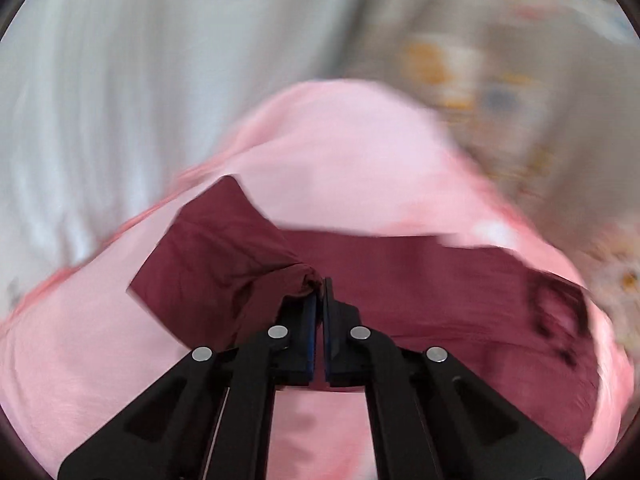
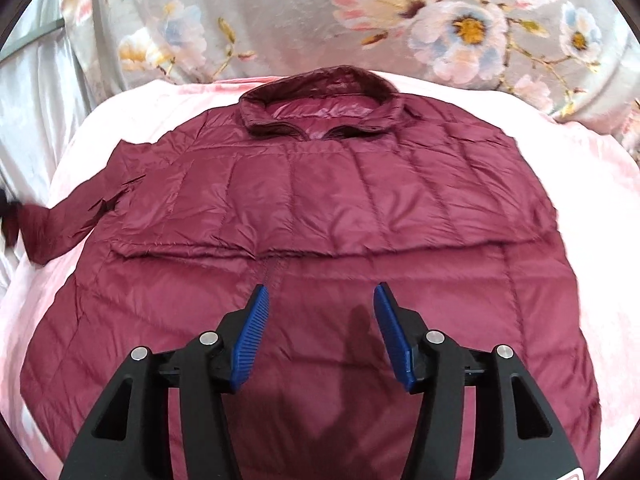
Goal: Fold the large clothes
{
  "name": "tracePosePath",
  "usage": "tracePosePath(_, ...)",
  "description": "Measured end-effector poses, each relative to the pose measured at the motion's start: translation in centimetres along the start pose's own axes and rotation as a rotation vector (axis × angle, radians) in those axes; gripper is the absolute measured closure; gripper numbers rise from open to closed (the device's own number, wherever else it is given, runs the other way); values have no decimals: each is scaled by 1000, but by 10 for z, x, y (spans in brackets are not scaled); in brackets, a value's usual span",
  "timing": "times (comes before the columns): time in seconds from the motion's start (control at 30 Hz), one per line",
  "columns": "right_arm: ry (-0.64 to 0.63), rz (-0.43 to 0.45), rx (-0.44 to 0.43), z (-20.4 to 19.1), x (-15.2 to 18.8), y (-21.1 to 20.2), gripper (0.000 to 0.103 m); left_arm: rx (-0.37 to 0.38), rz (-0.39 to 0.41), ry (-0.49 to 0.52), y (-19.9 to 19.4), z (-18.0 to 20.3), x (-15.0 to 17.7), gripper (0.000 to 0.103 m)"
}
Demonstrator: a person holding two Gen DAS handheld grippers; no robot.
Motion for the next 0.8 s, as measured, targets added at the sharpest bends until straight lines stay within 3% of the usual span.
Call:
tracePosePath(0.07, 10, 0, 6, 10, 4, -6, 49, 88, 30, 110, -21, 73, 4, 102)
tracePosePath(0.17, 25, 14, 23, 28, 7, -14, 49, 245, 40, 278, -55, 191, 38, 102)
tracePosePath(0.27, 48, 18, 38, 46, 11, -19, 48, 382, -24, 397, -70, 282, 94, 101)
tracePosePath(0.37, 83, 20, 60, 70, 17, -25, 46, 446, -108, 473, -63, 338, 158, 96)
tracePosePath(0.4, 90, 20, 67, 75, 19, -26, 45, 447, -136, 492, -57, 347, 177, 80)
tracePosePath(0.43, 101, 19, 74, 84, 21, -27, 43, 445, -165, 506, -50, 353, 194, 52)
tracePosePath(0.5, 119, 16, 77, 96, 24, -30, 43, 450, -179, 504, -45, 353, 211, 28)
tracePosePath(0.63, 145, 19, 29, 104, 14, -33, 42, 486, -190, 481, -46, 322, 212, 14)
tracePosePath(0.8, 154, 36, -56, 91, -18, -21, 41, 361, -172, 320, -22, 234, 155, 15)
Point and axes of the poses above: each gripper's, at about its wrist camera, not at the fingertips, and y roughly the way its jaws point, z to its right, x to its underside, the point moved 10 cm from there along y, roughly the way its jaws point, and after that the axes turned 2 degrees about -y, right-handed, at the moved point
